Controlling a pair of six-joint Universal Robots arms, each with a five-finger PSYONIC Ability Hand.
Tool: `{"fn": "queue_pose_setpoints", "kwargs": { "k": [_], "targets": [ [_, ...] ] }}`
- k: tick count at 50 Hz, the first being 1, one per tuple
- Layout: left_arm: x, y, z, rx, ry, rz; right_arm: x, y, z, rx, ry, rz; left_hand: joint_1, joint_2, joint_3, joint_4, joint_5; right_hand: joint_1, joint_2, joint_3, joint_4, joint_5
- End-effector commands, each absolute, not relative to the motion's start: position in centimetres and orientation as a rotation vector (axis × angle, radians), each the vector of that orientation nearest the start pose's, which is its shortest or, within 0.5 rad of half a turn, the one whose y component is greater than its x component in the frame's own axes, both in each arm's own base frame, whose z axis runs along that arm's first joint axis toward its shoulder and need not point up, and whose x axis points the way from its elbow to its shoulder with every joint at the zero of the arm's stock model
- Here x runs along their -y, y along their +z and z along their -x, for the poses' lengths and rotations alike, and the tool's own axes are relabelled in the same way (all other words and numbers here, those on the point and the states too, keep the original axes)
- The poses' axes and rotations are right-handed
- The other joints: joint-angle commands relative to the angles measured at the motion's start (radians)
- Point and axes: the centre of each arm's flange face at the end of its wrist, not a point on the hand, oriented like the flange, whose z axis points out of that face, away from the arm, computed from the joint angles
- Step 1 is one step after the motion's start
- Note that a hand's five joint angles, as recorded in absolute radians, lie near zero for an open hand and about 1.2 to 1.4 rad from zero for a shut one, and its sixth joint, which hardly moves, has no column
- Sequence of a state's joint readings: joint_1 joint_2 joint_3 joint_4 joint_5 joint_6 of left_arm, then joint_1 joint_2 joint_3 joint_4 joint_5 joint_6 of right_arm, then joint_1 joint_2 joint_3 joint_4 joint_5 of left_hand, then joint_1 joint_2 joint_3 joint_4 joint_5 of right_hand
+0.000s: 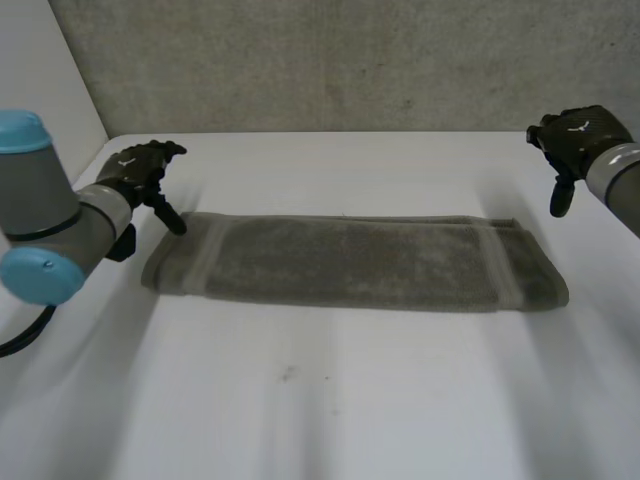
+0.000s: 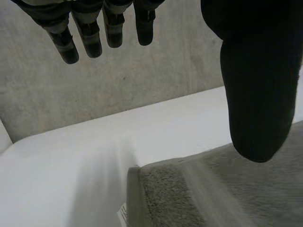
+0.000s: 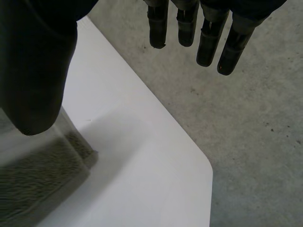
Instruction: Fold the towel.
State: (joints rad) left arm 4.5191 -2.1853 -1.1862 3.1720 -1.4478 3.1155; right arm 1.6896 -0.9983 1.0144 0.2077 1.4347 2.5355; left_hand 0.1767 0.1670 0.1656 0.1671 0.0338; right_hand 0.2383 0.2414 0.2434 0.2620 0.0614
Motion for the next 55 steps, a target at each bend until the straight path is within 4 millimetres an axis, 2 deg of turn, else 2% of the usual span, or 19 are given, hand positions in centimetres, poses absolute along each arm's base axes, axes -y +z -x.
{"fn": "queue_pose_setpoints", "kwargs": {
  "k": [1,2,4,7,11,15,16,18,25,29,35,37,38,40,46,48,49,51,55],
  "targets": [
    [33.9,22.3,21.2,-2.58,-2.169,-0.334,34.5,25.1,-18.7,-2.43,-1.954,1.08,-0.002,0.008,0.009,0.007,-0.034,-0.064,-0.067,-0.069,-0.087,-0.061],
    [33.2,22.4,21.0,-2.564,-2.192,-0.329,34.5,25.1,-18.7,-2.43,-1.954,1.08,-0.002,0.008,0.009,0.007,-0.034,-0.064,-0.067,-0.069,-0.087,-0.061],
    [32.5,22.5,21.0,-2.541,-2.223,-0.329,32.7,23.8,-18.6,-2.456,-1.866,1.094,-0.002,0.008,0.009,0.007,-0.034,-0.064,-0.067,-0.069,-0.087,-0.061],
    [31.3,22.2,21.2,-2.491,-2.287,-0.343,32.0,23.1,-18.6,-2.468,-1.817,1.103,-0.002,0.008,0.009,0.007,-0.034,-0.064,-0.067,-0.069,-0.087,-0.061],
    [30.6,21.8,21.6,-2.446,-2.35,-0.364,30.8,20.4,-18.6,-2.495,-1.695,1.123,-0.002,0.008,0.009,0.007,-0.034,-0.064,-0.067,-0.069,-0.087,-0.061],
    [30.2,21.3,22.0,-2.422,-2.382,-0.377,31.6,17.7,-17.9,-2.502,-1.73,1.097,-0.002,0.008,0.009,0.007,-0.034,-0.033,-0.037,-0.039,-0.057,-0.031],
    [30.0,21.0,22.0,-2.427,-2.376,-0.381,31.6,17.7,-17.9,-2.502,-1.731,1.097,-0.002,0.008,0.009,0.007,-0.034,-0.033,-0.036,-0.038,-0.057,-0.031],
    [29.9,20.8,22.0,-2.433,-2.371,-0.389,32.4,16.3,-17.7,-2.476,-1.8,1.09,-0.002,0.008,0.009,0.007,-0.034,0.063,0.06,0.058,0.04,0.066],
    [29.9,20.3,22.1,-2.452,-2.356,-0.39,33.9,13.9,-17.7,-2.443,-1.88,1.083,-0.002,0.008,0.009,0.007,-0.034,0.234,0.231,0.229,0.211,0.237],
    [30.0,20.3,22.0,-2.451,-2.357,-0.384,34.7,12.7,-16.8,-2.479,-1.868,1.077,-0.002,0.008,0.009,0.007,-0.034,0.322,0.319,0.317,0.298,0.324],
    [30.1,20.4,21.7,-2.446,-2.356,-0.37,35.2,12.0,-16.2,-2.498,-1.858,1.096,-0.002,0.008,0.009,0.007,-0.034,0.522,0.519,0.517,0.498,0.524],
    [30.1,20.4,21.7,-2.446,-2.356,-0.37,35.6,11.6,-15.8,-2.514,-1.852,1.1,-0.002,0.008,0.009,0.007,-0.034,0.884,0.881,0.879,0.86,0.886],
    [30.1,20.4,21.7,-2.446,-2.356,-0.37,35.6,11.6,-15.8,-2.514,-1.852,1.1,-0.002,0.008,0.009,0.007,-0.034,0.886,0.883,0.881,0.862,0.888],
    [30.1,20.4,21.8,-2.447,-2.357,-0.372,36.2,11.2,-15.1,-2.551,-1.84,1.103,-0.002,0.008,0.009,0.007,-0.034,1.157,1.154,1.152,1.133,1.159],
    [30.0,20.2,21.8,-2.456,-2.348,-0.375,37.2,12.0,-13.0,-2.616,-1.887,1.106,-0.002,0.008,0.009,0.007,-0.034,1.158,1.155,1.153,1.134,1.16],
    [30.0,20.2,21.7,-2.456,-2.347,-0.373,38.0,13.0,-10.9,-2.697,-1.927,1.086,-0.002,0.008,0.009,0.007,-0.034,1.158,1.155,1.153,1.134,1.16],
    [30.0,20.2,21.7,-2.456,-2.347,-0.373,38.0,13.0,-10.8,-2.697,-1.928,1.085,-0.002,0.008,0.009,0.007,-0.034,1.158,1.155,1.153,1.134,1.16],
    [30.0,20.2,21.7,-2.454,-2.346,-0.369,38.9,14.3,-9.0,-2.77,-2.001,1.097,-0.002,0.008,0.009,0.007,-0.034,1.158,1.155,1.153,1.134,1.16],
    [30.0,20.3,21.6,-2.449,-2.349,-0.364,39.9,16.4,-8.7,-2.78,-2.111,1.176,-0.002,0.008,0.009,0.007,-0.034,1.158,1.155,1.153,1.134,1.16]
  ]
}}
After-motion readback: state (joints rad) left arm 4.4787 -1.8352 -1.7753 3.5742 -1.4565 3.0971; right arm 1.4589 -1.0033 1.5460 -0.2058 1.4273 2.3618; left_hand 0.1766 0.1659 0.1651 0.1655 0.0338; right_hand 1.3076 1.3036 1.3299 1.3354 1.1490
